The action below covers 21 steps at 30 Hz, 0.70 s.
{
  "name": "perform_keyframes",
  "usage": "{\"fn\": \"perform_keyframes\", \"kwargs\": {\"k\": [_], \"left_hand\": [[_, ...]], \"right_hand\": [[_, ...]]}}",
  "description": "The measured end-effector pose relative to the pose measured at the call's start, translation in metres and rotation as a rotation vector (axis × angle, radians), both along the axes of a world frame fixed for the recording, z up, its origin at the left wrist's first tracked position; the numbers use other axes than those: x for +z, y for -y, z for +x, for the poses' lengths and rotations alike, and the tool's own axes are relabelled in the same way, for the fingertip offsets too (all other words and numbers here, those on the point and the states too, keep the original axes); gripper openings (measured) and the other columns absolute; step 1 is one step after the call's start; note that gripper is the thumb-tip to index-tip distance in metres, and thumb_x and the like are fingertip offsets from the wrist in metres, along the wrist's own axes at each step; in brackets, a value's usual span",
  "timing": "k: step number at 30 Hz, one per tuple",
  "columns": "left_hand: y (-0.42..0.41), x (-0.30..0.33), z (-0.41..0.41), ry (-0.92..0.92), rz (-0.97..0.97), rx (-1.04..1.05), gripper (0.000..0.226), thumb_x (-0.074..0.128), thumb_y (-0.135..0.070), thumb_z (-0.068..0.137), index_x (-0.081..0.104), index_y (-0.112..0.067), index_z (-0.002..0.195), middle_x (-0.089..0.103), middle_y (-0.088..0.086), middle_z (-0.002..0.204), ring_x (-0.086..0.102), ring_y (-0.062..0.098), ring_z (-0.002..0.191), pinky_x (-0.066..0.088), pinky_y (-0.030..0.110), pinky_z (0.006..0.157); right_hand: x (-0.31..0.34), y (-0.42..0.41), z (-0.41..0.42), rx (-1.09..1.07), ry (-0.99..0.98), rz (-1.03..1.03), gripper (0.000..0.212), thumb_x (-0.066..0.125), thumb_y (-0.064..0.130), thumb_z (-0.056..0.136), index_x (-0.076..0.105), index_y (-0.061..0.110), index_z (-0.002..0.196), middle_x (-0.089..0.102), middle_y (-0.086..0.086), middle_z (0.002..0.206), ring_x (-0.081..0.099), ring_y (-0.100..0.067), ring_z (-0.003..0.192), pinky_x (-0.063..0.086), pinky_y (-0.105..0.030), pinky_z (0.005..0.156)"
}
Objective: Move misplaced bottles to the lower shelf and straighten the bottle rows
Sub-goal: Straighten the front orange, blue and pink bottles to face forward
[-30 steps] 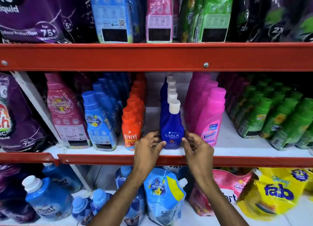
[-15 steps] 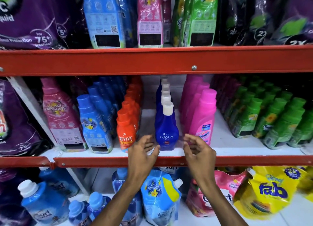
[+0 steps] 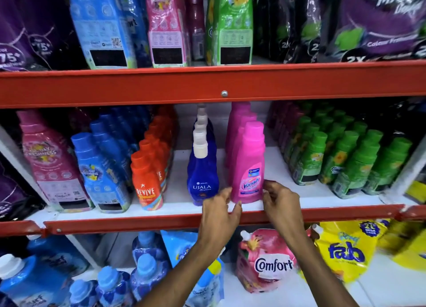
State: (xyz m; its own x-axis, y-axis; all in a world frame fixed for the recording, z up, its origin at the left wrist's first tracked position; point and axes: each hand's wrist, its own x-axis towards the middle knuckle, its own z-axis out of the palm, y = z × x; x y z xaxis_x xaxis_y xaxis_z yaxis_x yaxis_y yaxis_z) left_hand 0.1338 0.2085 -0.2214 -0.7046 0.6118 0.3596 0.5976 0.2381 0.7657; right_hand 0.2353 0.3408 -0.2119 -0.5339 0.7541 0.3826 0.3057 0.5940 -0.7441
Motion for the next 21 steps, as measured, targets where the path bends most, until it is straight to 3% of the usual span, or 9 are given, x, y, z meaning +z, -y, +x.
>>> {"fn": "perform_keyframes", "kwargs": {"k": [4,10,15,18,21], "left_hand": [[-0.010,-0.003,-0.005,-0.066,-0.085,0.036,0.022,0.063,-0.032,0.092,0.064,-0.016,0.107,0.076,0.006,0.082,0.072,0.023,0.077,0.060,0.043,0.072],[-0.014,-0.005,-0.004,-0.091,-0.084,0.080,0.007,0.062,-0.019,0.096,0.066,-0.014,0.100,0.077,0.007,0.088,0.073,0.023,0.078,0.060,0.043,0.071],[-0.015,-0.003,-0.004,-0.126,-0.091,0.119,0.012,0.059,-0.014,0.098,0.062,-0.011,0.086,0.071,0.006,0.075,0.064,0.019,0.064,0.053,0.038,0.062],[-0.015,-0.003,-0.003,-0.127,-0.109,0.126,0.012,0.059,-0.014,0.098,0.062,-0.011,0.086,0.071,0.008,0.075,0.064,0.022,0.064,0.053,0.039,0.062],[-0.011,0.001,-0.001,-0.103,-0.101,0.095,0.014,0.060,-0.021,0.098,0.066,-0.009,0.104,0.075,0.012,0.086,0.071,0.026,0.075,0.060,0.044,0.071]], "right_hand": [[0.000,-0.005,0.002,0.028,0.033,0.083,0.029,0.059,0.001,0.088,0.075,0.016,0.107,0.081,-0.005,0.097,0.075,-0.025,0.091,0.057,-0.033,0.078],[0.000,-0.007,0.005,0.056,-0.025,-0.017,0.023,0.062,0.005,0.093,0.077,0.013,0.109,0.080,-0.003,0.101,0.076,-0.016,0.092,0.055,-0.022,0.086],[-0.002,-0.008,0.005,0.041,-0.024,-0.017,0.021,0.063,0.007,0.093,0.077,0.013,0.108,0.080,-0.001,0.101,0.074,-0.010,0.091,0.052,-0.016,0.084],[0.001,-0.007,0.005,0.039,-0.017,-0.028,0.022,0.063,0.007,0.093,0.077,0.012,0.108,0.080,-0.002,0.102,0.074,-0.012,0.092,0.055,-0.022,0.088],[-0.003,-0.013,0.009,0.040,-0.102,-0.141,0.022,0.064,0.008,0.092,0.076,0.015,0.109,0.080,-0.001,0.100,0.075,-0.014,0.089,0.060,-0.039,0.092]]}}
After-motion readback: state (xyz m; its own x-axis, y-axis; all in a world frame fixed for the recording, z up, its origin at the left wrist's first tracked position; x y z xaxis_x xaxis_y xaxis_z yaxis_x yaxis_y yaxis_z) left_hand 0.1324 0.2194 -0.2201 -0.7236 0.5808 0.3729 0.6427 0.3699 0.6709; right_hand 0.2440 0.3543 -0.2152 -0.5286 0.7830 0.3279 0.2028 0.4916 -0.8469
